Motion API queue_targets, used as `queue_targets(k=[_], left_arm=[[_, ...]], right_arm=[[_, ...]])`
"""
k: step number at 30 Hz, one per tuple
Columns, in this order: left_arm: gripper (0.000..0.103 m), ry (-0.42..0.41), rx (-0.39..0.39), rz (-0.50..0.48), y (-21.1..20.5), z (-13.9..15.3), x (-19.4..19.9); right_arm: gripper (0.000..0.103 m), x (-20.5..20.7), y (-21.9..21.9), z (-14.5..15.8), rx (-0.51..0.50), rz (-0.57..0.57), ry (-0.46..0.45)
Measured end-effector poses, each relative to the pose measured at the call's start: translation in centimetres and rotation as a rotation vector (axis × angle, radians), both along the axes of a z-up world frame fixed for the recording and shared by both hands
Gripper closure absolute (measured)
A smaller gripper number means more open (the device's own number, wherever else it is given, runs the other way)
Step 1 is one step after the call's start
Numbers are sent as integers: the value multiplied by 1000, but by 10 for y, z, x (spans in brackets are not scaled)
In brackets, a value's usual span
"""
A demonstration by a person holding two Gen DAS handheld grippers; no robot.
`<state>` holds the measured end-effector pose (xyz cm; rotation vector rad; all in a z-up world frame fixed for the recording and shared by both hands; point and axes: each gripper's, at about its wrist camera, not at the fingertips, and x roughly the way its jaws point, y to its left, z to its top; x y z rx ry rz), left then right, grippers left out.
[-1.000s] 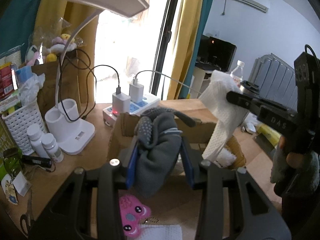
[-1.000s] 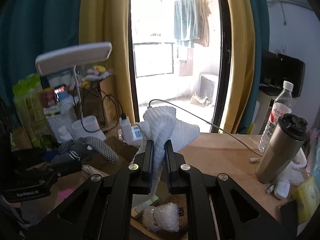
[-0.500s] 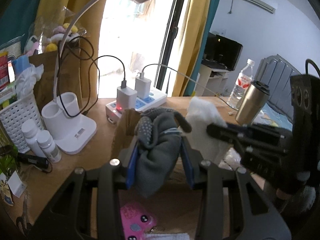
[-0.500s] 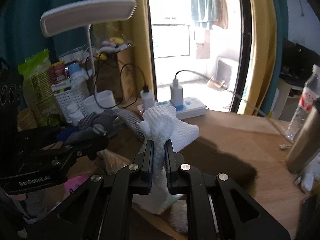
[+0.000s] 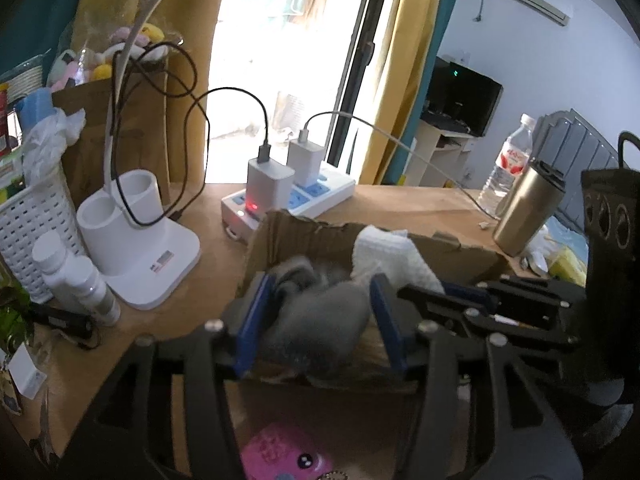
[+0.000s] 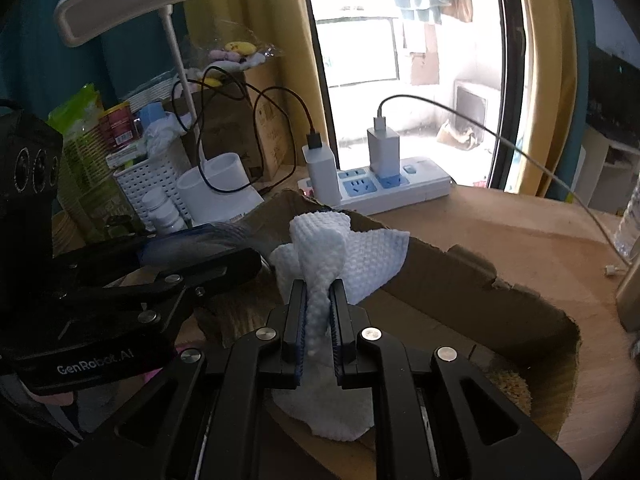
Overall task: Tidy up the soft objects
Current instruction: 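Lower the towel with the right gripper while the left drops the sock, both opening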
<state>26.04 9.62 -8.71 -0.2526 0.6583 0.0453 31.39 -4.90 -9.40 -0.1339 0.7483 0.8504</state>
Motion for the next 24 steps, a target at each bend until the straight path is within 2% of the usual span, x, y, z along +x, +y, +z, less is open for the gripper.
queue_targets(k=[1, 4, 9, 17, 24], left_arm=[[48, 3, 0, -3, 0, -1, 1], [34, 5, 1, 1, 2, -1, 1], [31, -8, -17, 19, 10, 3, -7], [30, -17, -1, 9, 5, 10, -18], [30, -27, 3, 14, 1, 16, -33]], right_arm=[[89, 2, 0, -1, 5, 0, 14], [85, 8, -1, -4, 16, -7, 56], [54, 7, 1, -9, 3, 15, 88], [45, 0, -7, -5, -13, -43, 30], [39, 3, -40, 10, 81, -152, 12]])
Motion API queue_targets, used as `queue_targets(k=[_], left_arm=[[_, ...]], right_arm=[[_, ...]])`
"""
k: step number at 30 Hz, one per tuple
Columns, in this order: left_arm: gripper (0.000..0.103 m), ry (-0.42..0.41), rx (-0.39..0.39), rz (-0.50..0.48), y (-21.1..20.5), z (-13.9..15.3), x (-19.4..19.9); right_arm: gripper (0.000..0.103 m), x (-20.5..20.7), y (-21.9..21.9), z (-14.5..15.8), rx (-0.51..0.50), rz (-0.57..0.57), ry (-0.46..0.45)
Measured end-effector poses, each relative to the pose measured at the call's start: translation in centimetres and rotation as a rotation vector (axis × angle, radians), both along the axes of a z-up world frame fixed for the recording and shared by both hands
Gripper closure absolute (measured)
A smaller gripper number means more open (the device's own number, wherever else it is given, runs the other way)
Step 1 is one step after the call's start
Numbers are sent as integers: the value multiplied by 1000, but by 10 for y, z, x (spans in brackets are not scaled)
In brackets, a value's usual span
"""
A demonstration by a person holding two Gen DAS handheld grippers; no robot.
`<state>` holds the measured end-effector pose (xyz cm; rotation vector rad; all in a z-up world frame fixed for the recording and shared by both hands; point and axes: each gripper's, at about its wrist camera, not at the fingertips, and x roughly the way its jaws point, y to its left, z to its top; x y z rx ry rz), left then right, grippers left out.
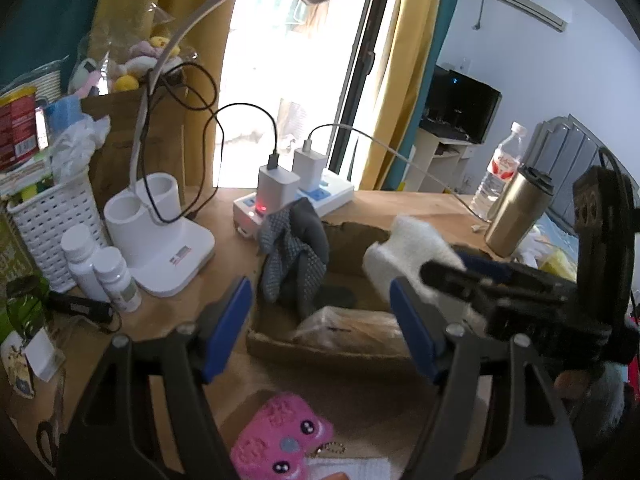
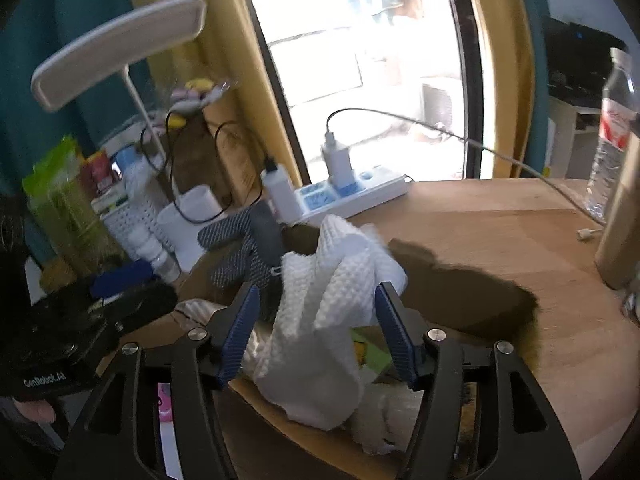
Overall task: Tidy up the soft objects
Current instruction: 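Lower the towel with the right gripper while the left drops the sock, both opening, then move both grippers back toward the pink plush toy and white cloth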
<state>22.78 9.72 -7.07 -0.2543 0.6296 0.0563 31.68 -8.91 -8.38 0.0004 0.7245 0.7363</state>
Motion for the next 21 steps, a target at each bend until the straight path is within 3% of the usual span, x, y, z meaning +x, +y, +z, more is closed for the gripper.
queue_targets(k=[10, 21], left_arm=[[30, -9, 11, 7, -5, 5, -21], [30, -18, 23, -7, -16, 12, -37]], right_arm=[[39, -9, -9, -17, -108, -55, 18], [39, -19, -51, -12, -120, -154, -8]])
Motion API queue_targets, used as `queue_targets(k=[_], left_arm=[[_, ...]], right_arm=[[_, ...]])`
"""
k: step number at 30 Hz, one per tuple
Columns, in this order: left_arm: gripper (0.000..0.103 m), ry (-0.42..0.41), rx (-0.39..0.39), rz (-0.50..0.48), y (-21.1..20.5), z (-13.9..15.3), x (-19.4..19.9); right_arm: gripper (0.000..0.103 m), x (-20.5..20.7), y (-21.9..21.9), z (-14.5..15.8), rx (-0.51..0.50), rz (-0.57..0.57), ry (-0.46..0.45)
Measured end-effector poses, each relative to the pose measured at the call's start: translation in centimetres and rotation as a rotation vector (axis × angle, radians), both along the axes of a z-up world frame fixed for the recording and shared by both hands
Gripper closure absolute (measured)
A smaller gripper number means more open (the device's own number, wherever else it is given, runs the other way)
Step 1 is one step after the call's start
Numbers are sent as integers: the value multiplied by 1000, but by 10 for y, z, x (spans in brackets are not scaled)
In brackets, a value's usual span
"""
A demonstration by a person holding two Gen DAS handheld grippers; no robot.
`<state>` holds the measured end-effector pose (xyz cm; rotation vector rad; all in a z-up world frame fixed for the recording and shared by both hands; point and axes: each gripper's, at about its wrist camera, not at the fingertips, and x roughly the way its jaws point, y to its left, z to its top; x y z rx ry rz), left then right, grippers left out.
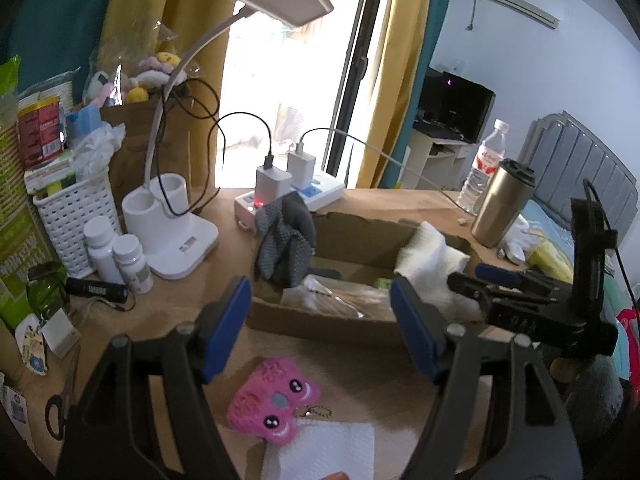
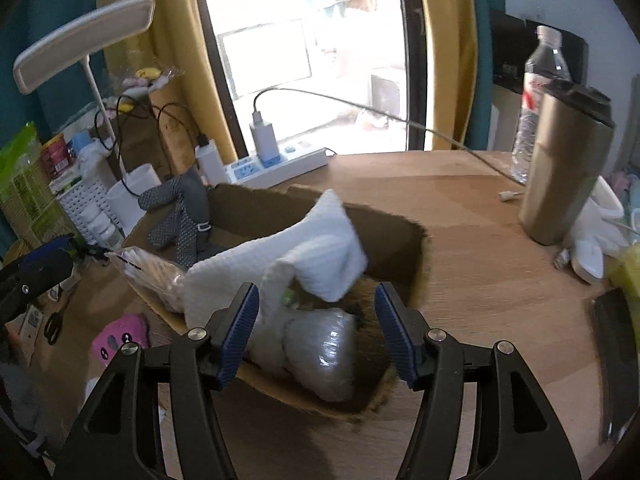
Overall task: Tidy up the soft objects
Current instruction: 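Move both grippers back toward the pink plush toy and white cloth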
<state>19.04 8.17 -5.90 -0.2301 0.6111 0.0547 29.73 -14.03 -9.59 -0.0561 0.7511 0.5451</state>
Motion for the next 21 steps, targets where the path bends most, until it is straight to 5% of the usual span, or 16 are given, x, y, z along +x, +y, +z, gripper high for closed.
queue_targets(k=[21], left_arm=[[29, 4, -2, -1, -7, -7, -40]], right_arm=[[39, -51, 1, 21, 27, 59, -62]])
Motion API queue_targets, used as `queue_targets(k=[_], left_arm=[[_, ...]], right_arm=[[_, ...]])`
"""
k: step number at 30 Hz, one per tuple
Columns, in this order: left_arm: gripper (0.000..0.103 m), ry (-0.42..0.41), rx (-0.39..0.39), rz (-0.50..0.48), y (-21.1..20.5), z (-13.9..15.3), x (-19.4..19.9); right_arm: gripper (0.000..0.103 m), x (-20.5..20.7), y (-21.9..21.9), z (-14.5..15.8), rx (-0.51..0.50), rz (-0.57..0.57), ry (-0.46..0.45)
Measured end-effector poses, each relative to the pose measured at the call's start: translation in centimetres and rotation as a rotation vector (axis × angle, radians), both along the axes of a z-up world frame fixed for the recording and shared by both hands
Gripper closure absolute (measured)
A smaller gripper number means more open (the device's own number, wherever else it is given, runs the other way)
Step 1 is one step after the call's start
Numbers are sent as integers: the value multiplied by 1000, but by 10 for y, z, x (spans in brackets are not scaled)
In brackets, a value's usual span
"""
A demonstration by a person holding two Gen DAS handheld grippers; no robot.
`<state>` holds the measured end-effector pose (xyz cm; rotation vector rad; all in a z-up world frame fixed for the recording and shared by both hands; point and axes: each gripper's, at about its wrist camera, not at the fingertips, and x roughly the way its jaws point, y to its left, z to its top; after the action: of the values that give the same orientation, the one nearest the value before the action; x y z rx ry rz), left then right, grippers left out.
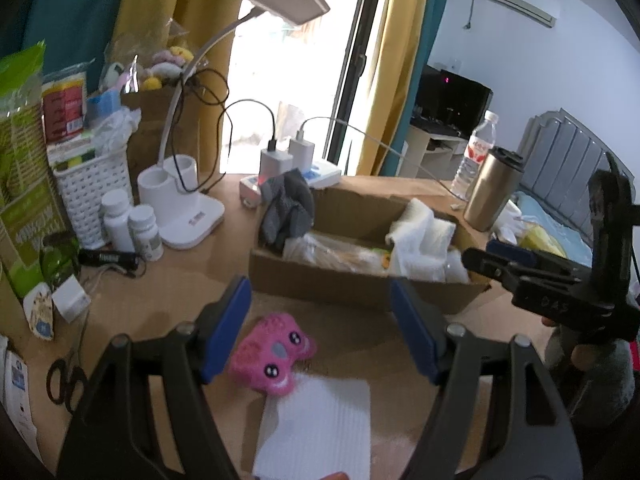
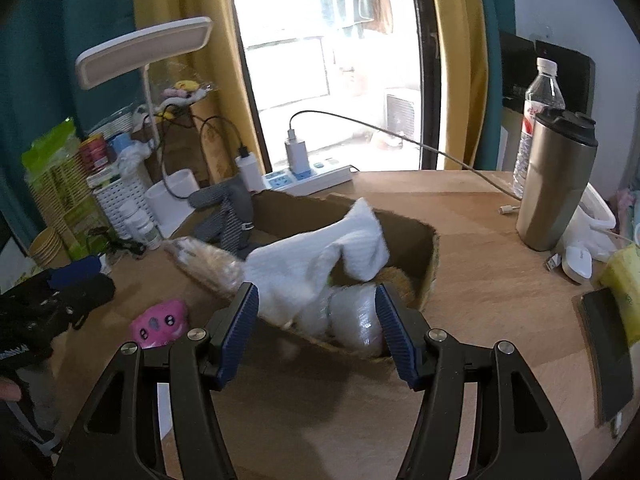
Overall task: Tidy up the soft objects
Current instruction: 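Move both grippers back toward the pink plush toy and white cloth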
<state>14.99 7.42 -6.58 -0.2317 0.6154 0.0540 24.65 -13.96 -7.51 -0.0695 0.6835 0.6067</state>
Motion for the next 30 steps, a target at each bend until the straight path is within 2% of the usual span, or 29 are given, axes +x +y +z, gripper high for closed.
queue_targets(k=[14, 30], left_arm=[[29, 25, -42, 21, 17, -25, -35], [29, 71, -91, 69, 43, -60, -67]], right_arm=[[38, -38, 33, -10, -39, 68, 8], [38, -70, 81, -48, -112, 188, 66]])
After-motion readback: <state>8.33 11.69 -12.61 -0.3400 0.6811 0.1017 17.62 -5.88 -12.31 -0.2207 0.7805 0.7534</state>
